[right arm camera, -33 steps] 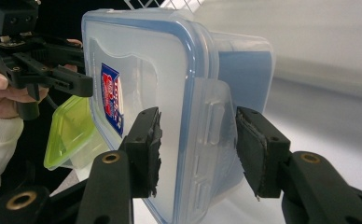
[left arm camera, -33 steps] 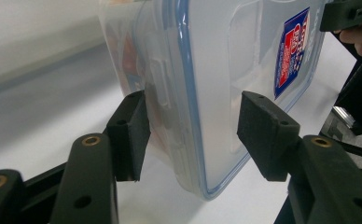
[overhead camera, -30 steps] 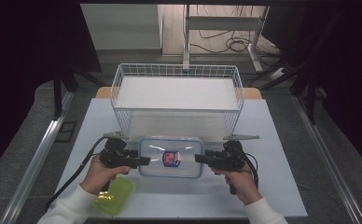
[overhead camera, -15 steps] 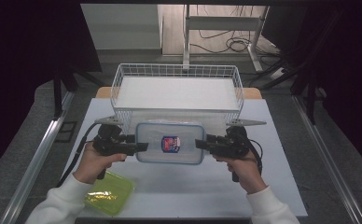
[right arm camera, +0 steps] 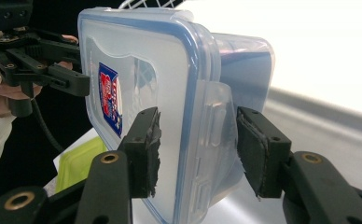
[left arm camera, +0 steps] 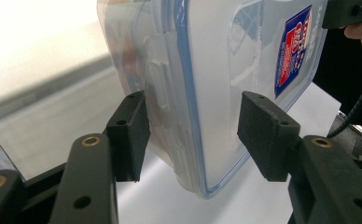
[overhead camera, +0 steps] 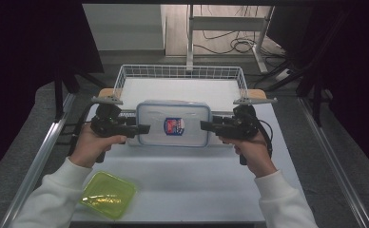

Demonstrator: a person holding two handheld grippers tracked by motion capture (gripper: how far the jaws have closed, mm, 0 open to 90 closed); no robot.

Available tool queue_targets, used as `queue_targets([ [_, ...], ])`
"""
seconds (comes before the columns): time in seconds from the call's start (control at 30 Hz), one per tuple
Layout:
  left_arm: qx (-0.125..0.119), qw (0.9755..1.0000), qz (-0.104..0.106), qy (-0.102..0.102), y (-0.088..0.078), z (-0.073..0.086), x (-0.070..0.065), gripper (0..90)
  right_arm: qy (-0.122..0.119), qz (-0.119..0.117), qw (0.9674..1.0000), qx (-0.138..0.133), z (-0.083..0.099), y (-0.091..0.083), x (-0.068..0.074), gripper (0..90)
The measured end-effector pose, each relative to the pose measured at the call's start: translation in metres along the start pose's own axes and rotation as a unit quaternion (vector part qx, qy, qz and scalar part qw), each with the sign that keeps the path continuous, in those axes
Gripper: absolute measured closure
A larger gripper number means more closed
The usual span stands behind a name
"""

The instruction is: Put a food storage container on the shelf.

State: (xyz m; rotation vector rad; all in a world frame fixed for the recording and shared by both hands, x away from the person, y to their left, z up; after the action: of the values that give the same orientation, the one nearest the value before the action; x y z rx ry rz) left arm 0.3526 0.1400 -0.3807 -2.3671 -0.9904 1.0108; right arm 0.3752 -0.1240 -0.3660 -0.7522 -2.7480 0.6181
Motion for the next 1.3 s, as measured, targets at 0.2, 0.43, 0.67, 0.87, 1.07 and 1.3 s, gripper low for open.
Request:
queue_targets([
  [0.2, -0.011, 0.9999, -0.003, 0.0, -0.003, -0.025, -0.002, 44.3, -0.005, 0.0, 1.0, -0.007, -0.023, -0.001, -0.014, 51.5],
  [0.43, -0.006, 1.0, 0.0, -0.005, 0.0, -0.046, 0.003, 44.1, -0.006, 0.005, 1.0, -0.004, -0.042, 0.001, -0.028, 51.4],
  [0.67, -0.008, 0.9999, 0.007, -0.012, 0.0, -0.064, 0.006, 44.6, 0.004, 0.002, 1.0, 0.0, -0.058, 0.004, -0.041, 51.0],
  [0.87, 0.0, 0.9997, 0.002, -0.026, 0.008, -0.079, 0.009, 44.5, 0.024, -0.002, 0.9997, 0.004, -0.069, 0.007, -0.059, 50.5],
  [1.07, -0.002, 0.9993, 0.01, -0.037, 0.012, -0.087, 0.014, 44.9, 0.043, -0.002, 0.9991, 0.003, -0.069, 0.013, -0.068, 49.4],
  [1.3, -0.011, 0.9963, 0.033, -0.079, 0.02, -0.097, 0.022, 43.5, 0.082, 0.005, 0.9967, 0.001, -0.073, 0.021, -0.087, 48.2],
])
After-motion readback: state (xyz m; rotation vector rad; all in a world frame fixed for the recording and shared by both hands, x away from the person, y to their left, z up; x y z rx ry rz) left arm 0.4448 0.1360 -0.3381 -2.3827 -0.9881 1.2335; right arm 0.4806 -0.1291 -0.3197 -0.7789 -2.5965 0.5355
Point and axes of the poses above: each handheld gripper's, and its own axes: y roughly forward along the jaws, z roughly out of its underside, x roughly to its left, the point moved 7 cm from there along y, roughly forward along the jaws, and after that the axes turned 15 degrees about -y, right-handed, at the moved point
